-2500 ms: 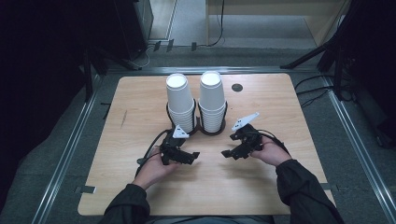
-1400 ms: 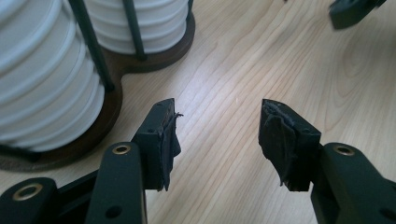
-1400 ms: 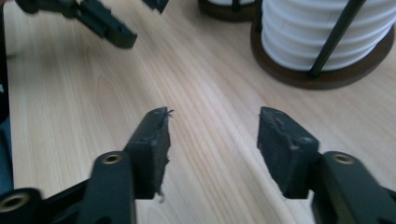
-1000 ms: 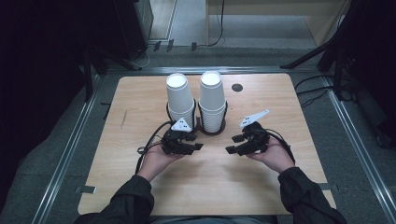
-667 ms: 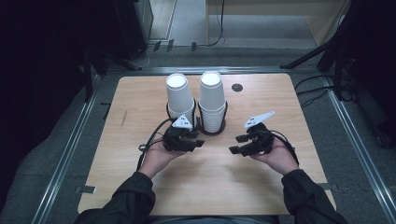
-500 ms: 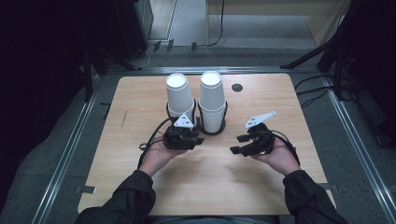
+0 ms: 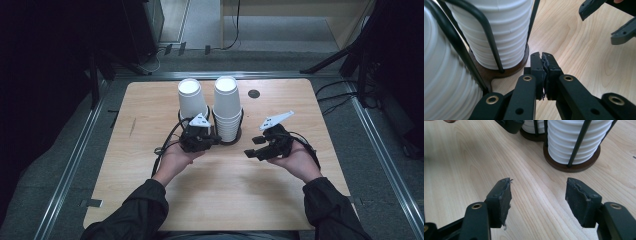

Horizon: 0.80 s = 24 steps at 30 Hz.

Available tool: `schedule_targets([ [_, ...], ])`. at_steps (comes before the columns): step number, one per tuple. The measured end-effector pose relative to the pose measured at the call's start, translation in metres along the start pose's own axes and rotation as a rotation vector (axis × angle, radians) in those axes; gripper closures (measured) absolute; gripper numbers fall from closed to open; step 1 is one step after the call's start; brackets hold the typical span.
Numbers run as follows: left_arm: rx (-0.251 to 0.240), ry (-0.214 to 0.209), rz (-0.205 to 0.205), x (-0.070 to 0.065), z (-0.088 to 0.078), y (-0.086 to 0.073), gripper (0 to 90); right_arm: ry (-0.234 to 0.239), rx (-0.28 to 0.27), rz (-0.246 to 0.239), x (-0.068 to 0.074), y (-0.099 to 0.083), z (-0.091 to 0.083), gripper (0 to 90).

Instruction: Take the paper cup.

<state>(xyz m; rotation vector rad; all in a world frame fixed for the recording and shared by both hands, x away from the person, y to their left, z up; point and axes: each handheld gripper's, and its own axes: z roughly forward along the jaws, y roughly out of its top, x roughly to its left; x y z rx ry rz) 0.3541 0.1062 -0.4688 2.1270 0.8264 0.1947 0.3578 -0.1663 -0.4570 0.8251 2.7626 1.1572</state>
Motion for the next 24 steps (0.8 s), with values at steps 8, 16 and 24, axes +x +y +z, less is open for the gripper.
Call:
schedule_targets([
  [8, -0.032, 0.015, -0.045, 0.002, -0.002, 0.014, 88.4, 0.005, 0.022, -0.002, -0.007, 0.018, -0.008, 35.2],
  [16, -0.032, 0.067, -0.042, -0.002, -0.005, 0.030, 88.4, 0.000, 0.016, -0.004, -0.014, 0.040, -0.016, 34.8],
  [24, -0.043, 0.116, -0.084, 0.000, -0.004, 0.036, 88.7, -0.021, 0.003, -0.021, -0.016, 0.067, -0.022, 32.9],
])
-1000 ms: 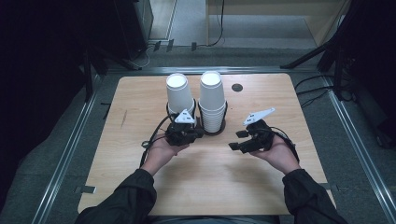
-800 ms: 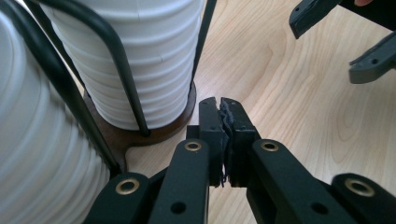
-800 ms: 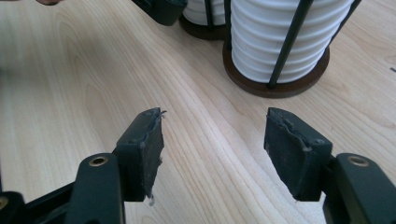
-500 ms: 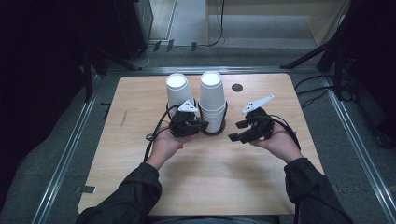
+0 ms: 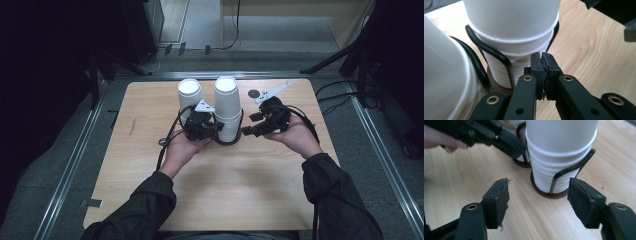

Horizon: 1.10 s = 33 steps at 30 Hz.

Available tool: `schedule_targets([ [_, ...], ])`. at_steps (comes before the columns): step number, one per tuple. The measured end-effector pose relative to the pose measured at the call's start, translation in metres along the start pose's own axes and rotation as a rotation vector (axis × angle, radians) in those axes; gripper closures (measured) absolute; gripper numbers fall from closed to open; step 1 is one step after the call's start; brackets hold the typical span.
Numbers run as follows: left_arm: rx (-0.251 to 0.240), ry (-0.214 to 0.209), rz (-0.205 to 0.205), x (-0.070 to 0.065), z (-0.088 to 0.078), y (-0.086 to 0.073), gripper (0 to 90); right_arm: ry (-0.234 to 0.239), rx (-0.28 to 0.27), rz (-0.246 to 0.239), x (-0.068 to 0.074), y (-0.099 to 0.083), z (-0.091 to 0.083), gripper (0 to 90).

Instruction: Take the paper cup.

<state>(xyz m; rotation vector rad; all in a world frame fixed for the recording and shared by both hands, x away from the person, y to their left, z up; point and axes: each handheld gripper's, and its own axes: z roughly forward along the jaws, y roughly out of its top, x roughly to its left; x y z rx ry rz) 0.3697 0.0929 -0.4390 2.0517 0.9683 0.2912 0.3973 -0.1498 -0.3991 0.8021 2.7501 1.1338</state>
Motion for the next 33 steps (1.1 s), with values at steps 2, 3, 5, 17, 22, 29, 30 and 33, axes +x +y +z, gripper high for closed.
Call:
schedule_targets([
  [2, -0.007, 0.008, -0.011, 0.001, -0.001, 0.001, 88.7, -0.002, -0.001, -0.003, -0.002, 0.009, -0.002, 30.9],
  [3, -0.014, 0.019, -0.017, 0.001, -0.001, 0.001, 88.7, 0.003, 0.000, -0.007, -0.003, 0.013, -0.003, 29.7],
  [5, -0.017, 0.035, -0.016, 0.000, -0.001, 0.001, 89.2, -0.001, 0.003, -0.013, -0.005, 0.018, -0.002, 28.9],
  [17, -0.022, 0.033, -0.008, 0.000, 0.001, -0.002, 87.3, -0.038, 0.003, -0.036, -0.014, 0.058, 0.007, 20.3],
  [22, -0.039, 0.041, -0.006, -0.001, 0.000, -0.002, 88.1, -0.059, 0.034, -0.079, -0.012, 0.078, 0.009, 17.8],
  [29, -0.036, 0.049, 0.009, -0.003, 0.001, -0.002, 88.7, -0.059, 0.090, -0.102, -0.005, 0.103, 0.014, 13.2],
  [30, -0.036, 0.050, 0.010, -0.003, 0.002, -0.002, 88.7, -0.059, 0.108, -0.107, -0.004, 0.111, 0.016, 13.1],
  [33, -0.043, 0.050, 0.036, -0.005, 0.001, -0.003, 88.4, -0.066, 0.116, -0.105, -0.004, 0.117, 0.018, 9.1],
])
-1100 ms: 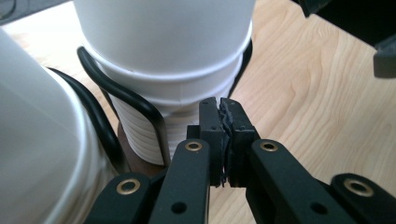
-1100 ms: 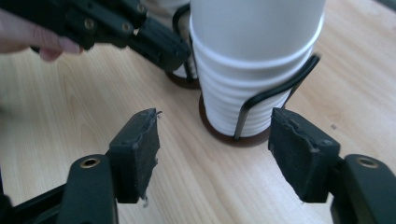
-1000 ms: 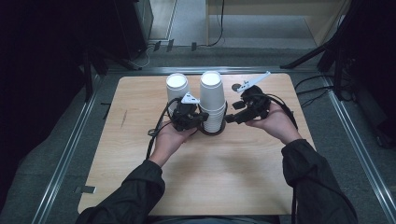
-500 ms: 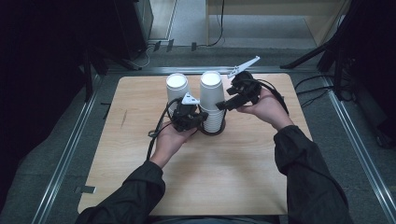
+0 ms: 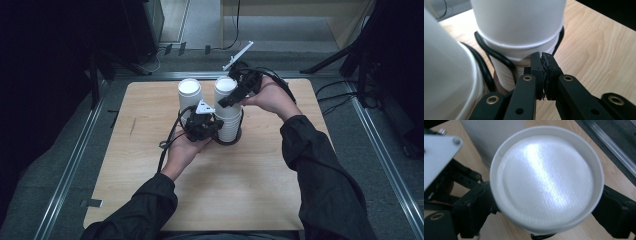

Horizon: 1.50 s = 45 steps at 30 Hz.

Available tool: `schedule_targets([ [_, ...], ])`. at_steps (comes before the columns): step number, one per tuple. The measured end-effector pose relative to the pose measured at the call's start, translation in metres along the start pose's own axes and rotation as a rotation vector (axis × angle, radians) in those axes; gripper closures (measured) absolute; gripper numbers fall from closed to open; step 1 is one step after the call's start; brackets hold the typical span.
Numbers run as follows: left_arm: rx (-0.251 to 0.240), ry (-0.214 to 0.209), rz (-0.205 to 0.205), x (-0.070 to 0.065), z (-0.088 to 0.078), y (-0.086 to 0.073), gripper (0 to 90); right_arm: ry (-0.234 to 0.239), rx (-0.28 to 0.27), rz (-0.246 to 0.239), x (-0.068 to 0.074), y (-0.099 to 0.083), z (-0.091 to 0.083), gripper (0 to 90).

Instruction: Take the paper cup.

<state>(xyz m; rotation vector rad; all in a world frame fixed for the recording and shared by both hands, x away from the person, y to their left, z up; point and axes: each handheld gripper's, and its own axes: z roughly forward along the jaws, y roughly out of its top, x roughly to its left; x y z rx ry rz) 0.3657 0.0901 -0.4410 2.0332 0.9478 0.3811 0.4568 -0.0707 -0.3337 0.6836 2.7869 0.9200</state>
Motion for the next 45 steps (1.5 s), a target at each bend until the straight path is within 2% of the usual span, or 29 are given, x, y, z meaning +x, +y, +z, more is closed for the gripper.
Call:
schedule_targets([
  [1, -0.004, 0.010, 0.008, -0.001, 0.000, 0.000, 88.4, 0.007, 0.001, 0.007, -0.001, 0.003, 0.001, 9.2],
  [2, -0.001, 0.002, 0.007, 0.000, 0.000, 0.000, 88.5, 0.012, 0.007, 0.006, -0.001, 0.005, 0.003, 9.2],
  [7, 0.004, -0.002, -0.006, 0.001, 0.000, -0.001, 88.7, -0.009, 0.067, -0.051, 0.002, 0.014, 0.009, 14.3],
  [9, 0.006, -0.002, -0.005, 0.001, 0.000, -0.001, 88.7, -0.011, 0.074, -0.051, 0.003, 0.016, 0.010, 15.2],
  [10, 0.007, -0.004, -0.007, 0.000, 0.001, -0.001, 88.7, -0.023, 0.082, -0.055, 0.004, 0.018, 0.009, 19.7],
  [14, 0.008, -0.006, -0.011, 0.000, 0.001, 0.000, 88.6, -0.032, 0.100, -0.047, 0.004, 0.021, 0.008, 20.5],
  [17, 0.011, -0.006, -0.010, 0.000, 0.002, -0.001, 88.6, -0.033, 0.092, -0.059, 0.004, 0.022, 0.006, 21.6],
  [21, 0.014, -0.005, -0.013, 0.000, 0.002, -0.001, 88.3, -0.030, 0.075, -0.051, 0.003, 0.024, 0.001, 22.8],
  [39, 0.018, -0.021, -0.014, 0.002, 0.001, -0.001, 86.9, -0.044, 0.118, -0.061, 0.008, 0.034, -0.006, 25.2],
  [45, 0.014, -0.028, -0.014, 0.002, 0.001, -0.001, 82.5, -0.042, 0.126, -0.060, 0.007, 0.035, -0.006, 25.7],
])
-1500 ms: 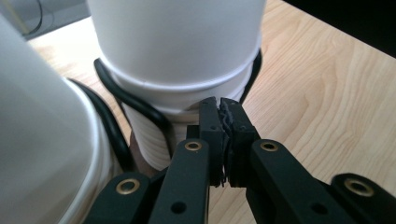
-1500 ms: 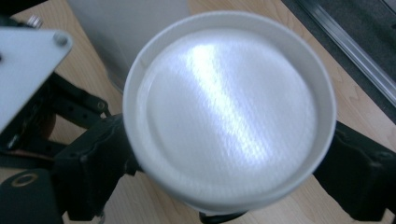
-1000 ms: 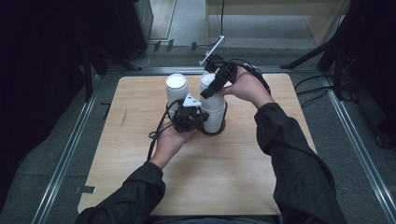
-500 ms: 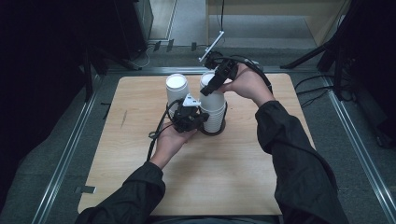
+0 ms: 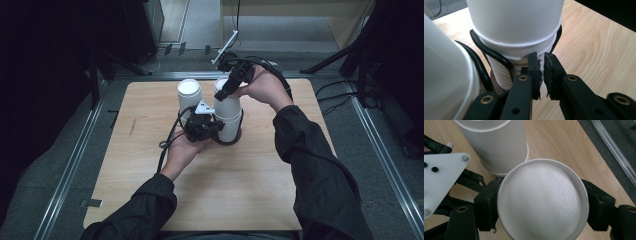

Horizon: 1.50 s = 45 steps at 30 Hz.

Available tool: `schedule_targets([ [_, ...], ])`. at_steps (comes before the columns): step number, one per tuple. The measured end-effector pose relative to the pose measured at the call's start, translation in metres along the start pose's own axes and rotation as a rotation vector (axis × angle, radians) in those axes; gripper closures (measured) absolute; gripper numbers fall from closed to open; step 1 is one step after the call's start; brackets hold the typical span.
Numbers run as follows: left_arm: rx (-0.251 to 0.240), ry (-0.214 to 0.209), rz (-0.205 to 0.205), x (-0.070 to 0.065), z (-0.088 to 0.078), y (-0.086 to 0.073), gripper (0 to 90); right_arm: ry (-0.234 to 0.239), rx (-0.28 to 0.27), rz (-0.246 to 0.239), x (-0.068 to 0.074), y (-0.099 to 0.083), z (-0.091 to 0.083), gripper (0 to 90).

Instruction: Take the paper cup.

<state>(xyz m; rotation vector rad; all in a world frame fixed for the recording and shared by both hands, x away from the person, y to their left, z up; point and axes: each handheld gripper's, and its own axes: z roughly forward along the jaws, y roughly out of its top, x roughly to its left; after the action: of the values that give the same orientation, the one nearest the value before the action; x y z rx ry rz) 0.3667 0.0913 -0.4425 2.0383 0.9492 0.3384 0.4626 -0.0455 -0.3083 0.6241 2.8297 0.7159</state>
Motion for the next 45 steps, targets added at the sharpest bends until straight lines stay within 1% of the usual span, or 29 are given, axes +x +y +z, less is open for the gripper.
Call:
schedule_targets([
  [4, 0.000, 0.002, 0.002, -0.0010, 0.0000, 0.0003, 80.9, -0.005, 0.011, -0.010, 0.0006, 0.0021, 0.0002, 25.8],
  [7, -0.006, -0.004, -0.008, -0.0006, -0.0005, 0.0004, 79.3, -0.013, 0.021, -0.014, 0.0014, 0.0031, -0.0002, 25.8],
  [19, -0.011, -0.004, -0.001, -0.0002, -0.0023, 0.0013, 75.7, -0.019, 0.048, -0.009, 0.0017, 0.0062, -0.0002, 25.9],
  [24, -0.016, -0.006, -0.008, -0.0001, -0.0025, 0.0014, 74.8, -0.019, 0.054, -0.006, 0.0015, 0.0063, -0.0007, 26.0],
  [26, -0.018, 0.002, -0.005, -0.0001, -0.0027, 0.0017, 74.9, -0.020, 0.057, -0.004, 0.0014, 0.0064, -0.0008, 26.0],
  [27, -0.016, 0.000, -0.006, 0.0000, -0.0028, 0.0019, 75.1, -0.021, 0.056, -0.004, 0.0016, 0.0063, -0.0008, 26.0],
  [29, -0.022, 0.011, -0.006, -0.0003, -0.0029, 0.0021, 75.8, -0.026, 0.057, -0.004, 0.0015, 0.0066, -0.0013, 26.1],
  [32, -0.015, 0.018, -0.003, 0.0002, -0.0024, 0.0021, 79.4, -0.027, 0.059, -0.002, 0.0016, 0.0067, -0.0012, 26.0],
  [34, -0.008, 0.022, 0.004, -0.0002, -0.0007, 0.0018, 81.7, -0.028, 0.053, -0.006, 0.0015, 0.0069, -0.0012, 26.0],
  [39, 0.001, 0.046, 0.023, -0.0034, 0.0035, 0.0014, 85.4, -0.029, 0.060, 0.012, 0.0004, 0.0062, -0.0017, 26.0],
  [40, 0.002, 0.047, 0.028, -0.0035, 0.0036, 0.0014, 85.7, -0.031, 0.062, 0.019, 0.0004, 0.0062, -0.0020, 26.0],
  [44, -0.001, 0.043, 0.020, -0.0032, 0.0044, 0.0015, 85.8, -0.029, 0.065, 0.026, -0.0006, 0.0060, -0.0024, 26.0],
  [45, -0.001, 0.043, 0.021, -0.0029, 0.0046, 0.0015, 85.8, -0.034, 0.062, 0.021, -0.0005, 0.0060, -0.0023, 26.0],
])
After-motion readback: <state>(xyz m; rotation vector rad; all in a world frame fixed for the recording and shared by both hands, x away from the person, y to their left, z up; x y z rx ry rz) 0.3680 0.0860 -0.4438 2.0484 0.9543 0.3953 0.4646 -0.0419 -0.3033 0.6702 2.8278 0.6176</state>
